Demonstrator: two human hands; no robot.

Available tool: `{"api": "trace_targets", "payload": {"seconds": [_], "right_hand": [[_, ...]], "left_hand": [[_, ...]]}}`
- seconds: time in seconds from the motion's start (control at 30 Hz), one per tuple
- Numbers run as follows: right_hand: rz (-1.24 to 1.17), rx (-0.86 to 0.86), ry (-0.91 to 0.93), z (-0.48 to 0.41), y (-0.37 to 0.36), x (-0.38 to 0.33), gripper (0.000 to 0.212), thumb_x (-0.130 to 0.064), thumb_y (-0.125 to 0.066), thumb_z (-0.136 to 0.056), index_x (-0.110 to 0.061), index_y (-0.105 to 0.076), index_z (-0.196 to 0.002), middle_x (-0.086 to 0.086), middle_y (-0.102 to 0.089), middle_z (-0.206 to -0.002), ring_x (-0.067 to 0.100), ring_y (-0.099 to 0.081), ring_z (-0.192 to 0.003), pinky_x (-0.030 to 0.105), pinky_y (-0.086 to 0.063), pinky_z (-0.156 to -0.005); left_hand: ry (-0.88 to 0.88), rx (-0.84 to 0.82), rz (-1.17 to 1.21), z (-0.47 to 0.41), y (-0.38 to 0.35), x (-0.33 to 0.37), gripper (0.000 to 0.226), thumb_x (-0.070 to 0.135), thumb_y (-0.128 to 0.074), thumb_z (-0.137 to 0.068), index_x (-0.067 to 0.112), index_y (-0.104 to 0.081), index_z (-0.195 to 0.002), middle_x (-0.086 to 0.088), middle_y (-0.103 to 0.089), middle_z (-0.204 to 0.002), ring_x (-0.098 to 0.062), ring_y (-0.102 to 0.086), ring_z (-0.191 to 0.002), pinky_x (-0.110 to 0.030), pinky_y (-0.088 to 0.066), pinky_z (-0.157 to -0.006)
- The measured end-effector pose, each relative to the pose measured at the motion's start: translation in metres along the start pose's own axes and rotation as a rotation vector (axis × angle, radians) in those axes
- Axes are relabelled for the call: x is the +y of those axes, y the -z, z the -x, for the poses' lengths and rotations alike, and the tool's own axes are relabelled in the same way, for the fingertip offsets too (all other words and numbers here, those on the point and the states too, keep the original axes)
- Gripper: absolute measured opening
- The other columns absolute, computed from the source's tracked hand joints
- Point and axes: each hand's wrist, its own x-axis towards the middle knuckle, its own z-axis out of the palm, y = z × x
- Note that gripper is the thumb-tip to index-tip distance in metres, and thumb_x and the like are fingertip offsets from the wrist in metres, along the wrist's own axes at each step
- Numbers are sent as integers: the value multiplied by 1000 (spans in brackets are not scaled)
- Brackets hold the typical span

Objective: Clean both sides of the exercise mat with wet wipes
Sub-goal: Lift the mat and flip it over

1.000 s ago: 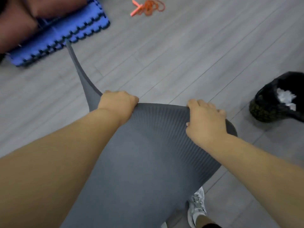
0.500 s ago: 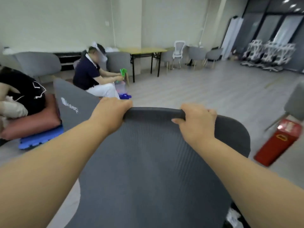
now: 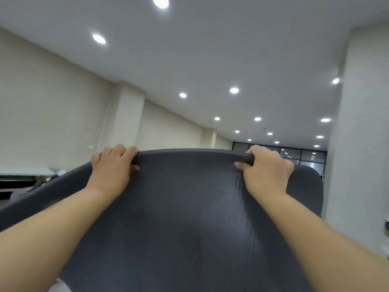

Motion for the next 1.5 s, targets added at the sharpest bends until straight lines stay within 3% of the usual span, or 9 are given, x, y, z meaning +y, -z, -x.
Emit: {"api": "trace_targets", "payload": {"seconds": [0.2, 0.47, 0.67, 0.9, 1.07, 1.17, 1.3, 1.43, 1.5], "right_hand": [[222, 233, -28, -46, 111, -43, 25, -40, -61, -86, -23, -47, -75, -9, -47, -74, 17, -40, -75, 32, -22, -72], [423, 385, -74, -2, 245, -175, 25, -41, -61, -85, -19, -51, -78, -7, -46, -76, 20, -39, -80, 34, -21, -73], [554, 296, -110, 60, 311, -280, 27, -39, -61, -86, -21, -47, -72, -5, -47, -75, 18, -35, -77, 33, -19, -71], [533, 215, -108, 129, 391, -384, 27, -40, -64, -83, -18, -51, -74, -3, -52, -73, 24, -45, -81, 34, -21, -71], [496, 106, -116, 195, 444, -436, 30, -43, -64, -82, -20, -48, -73, -2, -56, -76, 25, -49, -84, 36, -25, -75], [462, 13, -179, 239, 472, -455, 28, -42, -66, -81, -18, -51, -76, -2, -57, -77, 24, -49, -83, 37, -26, -80], [413, -186, -319, 309, 509, -483, 32, -40, -66, -82, -22, -43, -68, -7, -52, -70, 21, -48, -78, 35, -23, -76], [347, -313, -398, 386, 532, -520, 29, -38, -68, -80, -20, -47, -71, -2, -57, -77, 23, -49, -81, 34, -21, -74], [353, -370, -410, 426, 539, -543, 32, -38, -68, -80, -22, -43, -66, -3, -55, -75, 22, -48, -81, 34, -21, -71]], "left_hand": [[-171, 185, 167, -71, 84, 22, 18, 22, -55, -92, 21, -55, -111, -1, -45, -92, -25, -40, -90, -33, -17, -76], [-380, 270, 277, -81, 228, -34, 35, 31, -56, -91, 18, -51, -124, -7, -54, -109, -30, -45, -103, -37, -22, -81], [-453, 133, 376, -42, 308, -96, 41, 38, -55, -91, 17, -49, -125, -2, -54, -111, -24, -45, -105, -35, -23, -84], [-504, 80, 483, 13, 418, -165, 27, 37, -59, -89, 24, -53, -113, 12, -43, -94, -20, -45, -103, -36, -21, -83], [-521, 0, 476, 70, 487, -206, 35, 36, -64, -86, 21, -55, -116, 4, -55, -103, -23, -46, -108, -36, -23, -87], [-546, -114, 518, 109, 522, -218, 26, 33, -65, -85, 23, -56, -107, 7, -55, -99, -22, -48, -106, -35, -22, -82], [-577, -328, 565, 173, 563, -234, 18, 29, -67, -84, 27, -55, -98, 11, -50, -87, -14, -45, -96, -32, -19, -78], [-578, -547, 546, 240, 595, -272, 27, 27, -69, -83, 23, -59, -107, 3, -56, -98, -21, -50, -102, -41, -34, -94], [-592, -630, 508, 272, 607, -292, 29, 28, -69, -83, 22, -59, -110, 2, -56, -103, -23, -49, -106, -45, -36, -94]]}}
